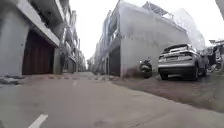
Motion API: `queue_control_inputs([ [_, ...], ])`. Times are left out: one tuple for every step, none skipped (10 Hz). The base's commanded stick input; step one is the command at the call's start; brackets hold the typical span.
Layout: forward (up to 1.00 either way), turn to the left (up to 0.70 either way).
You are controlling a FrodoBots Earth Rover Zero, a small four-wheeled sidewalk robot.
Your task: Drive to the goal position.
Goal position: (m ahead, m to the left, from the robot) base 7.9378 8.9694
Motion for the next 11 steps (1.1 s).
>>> queue_control_inputs([
  [0.5, 0.0],
  [0.5, 0.0],
  [0.5, 0.0],
  [0.5, 0.0],
  [0.5, 0.0],
  [0.5, 0.0],
  [0.5, 0.0],
  [0.51, 0.0],
  [0.68, 0.0],
  [0.7, 0.34],
  [0.7, 0.35],
])
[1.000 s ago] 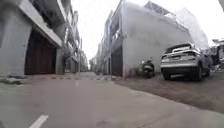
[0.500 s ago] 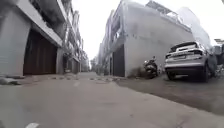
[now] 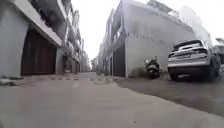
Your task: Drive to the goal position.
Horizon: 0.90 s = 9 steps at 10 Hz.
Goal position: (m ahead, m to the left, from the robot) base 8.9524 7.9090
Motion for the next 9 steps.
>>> queue_control_inputs([
  [0.7, 0.35],
  [0.7, 0.35],
  [0.7, 0.35],
  [0.7, 0.35],
  [0.7, 0.35],
  [0.7, 0.35],
  [0.7, 0.35],
  [0.7, 0.35],
  [0.7, 0.35],
])
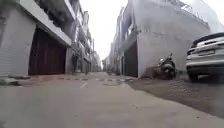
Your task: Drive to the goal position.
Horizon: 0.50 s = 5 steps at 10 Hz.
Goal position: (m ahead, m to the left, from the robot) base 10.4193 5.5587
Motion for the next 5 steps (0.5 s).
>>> queue_control_inputs([
  [0.7, 0.26],
  [0.7, 0.08],
  [0.7, 0.0],
  [0.7, 0.0],
  [0.7, 0.0],
])
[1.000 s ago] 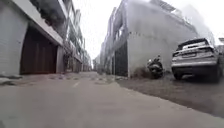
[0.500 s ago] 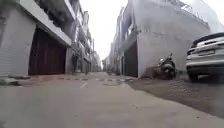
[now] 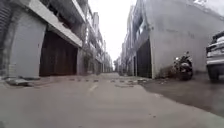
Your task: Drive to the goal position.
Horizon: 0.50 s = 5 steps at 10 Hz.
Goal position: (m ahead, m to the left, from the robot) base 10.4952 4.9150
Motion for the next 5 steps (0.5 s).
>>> queue_control_inputs([
  [0.81, 0.0],
  [0.85, 0.0],
  [0.85, 0.0],
  [0.85, 0.0],
  [0.85, 0.0],
])
